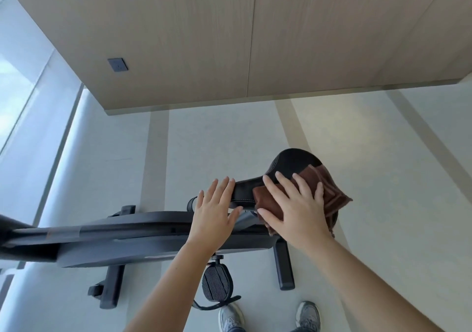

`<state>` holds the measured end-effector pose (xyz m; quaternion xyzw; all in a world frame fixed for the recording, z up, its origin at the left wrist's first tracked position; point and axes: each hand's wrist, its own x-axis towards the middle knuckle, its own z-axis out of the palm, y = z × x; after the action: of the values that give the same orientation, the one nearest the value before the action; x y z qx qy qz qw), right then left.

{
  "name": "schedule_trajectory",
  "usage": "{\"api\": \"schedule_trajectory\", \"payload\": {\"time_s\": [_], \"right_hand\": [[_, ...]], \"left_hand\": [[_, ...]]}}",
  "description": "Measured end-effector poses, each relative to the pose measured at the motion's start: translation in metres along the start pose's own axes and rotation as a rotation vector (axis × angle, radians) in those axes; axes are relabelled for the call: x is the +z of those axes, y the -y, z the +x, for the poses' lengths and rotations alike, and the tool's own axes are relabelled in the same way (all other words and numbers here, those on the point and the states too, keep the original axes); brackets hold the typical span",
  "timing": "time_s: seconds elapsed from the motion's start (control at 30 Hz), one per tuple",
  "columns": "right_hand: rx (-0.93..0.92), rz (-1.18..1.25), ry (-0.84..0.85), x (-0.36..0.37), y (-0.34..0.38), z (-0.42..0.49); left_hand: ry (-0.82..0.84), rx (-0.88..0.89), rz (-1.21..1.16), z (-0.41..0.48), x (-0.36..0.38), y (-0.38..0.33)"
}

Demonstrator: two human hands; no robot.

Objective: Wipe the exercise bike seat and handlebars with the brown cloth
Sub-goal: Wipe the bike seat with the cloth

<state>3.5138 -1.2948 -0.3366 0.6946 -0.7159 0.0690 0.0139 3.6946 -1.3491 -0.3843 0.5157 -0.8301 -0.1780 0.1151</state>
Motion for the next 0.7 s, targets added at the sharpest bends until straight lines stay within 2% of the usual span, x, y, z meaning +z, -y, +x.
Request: {"api": "schedule_trajectory", "payload": {"time_s": [0.17,0.3,0.5,0.6,0.7], "right_hand": [[-0.179,-0.094,0.050,-0.005,-0.034,-0.003],[-0.123,-0.105,0.045,0.003,-0.026,0.005],[-0.068,0.002,0.071,0.006,-0.001,0.044],[-0.109,0.051,0.103,0.007,-0.005,0.051],[-0.174,0.030,0.035,0.008,-0.023,0.031]], "left_hand": [[0.007,0.005,0.007,0.000,-0.001,0.000],[0.001,-0.007,0.003,0.000,-0.001,0.001],[0.012,-0.029,-0.023,0.001,0.000,0.000],[0.021,-0.028,-0.018,0.001,-0.001,-0.001],[0.030,0.006,-0.015,0.004,-0.003,-0.005]]}}
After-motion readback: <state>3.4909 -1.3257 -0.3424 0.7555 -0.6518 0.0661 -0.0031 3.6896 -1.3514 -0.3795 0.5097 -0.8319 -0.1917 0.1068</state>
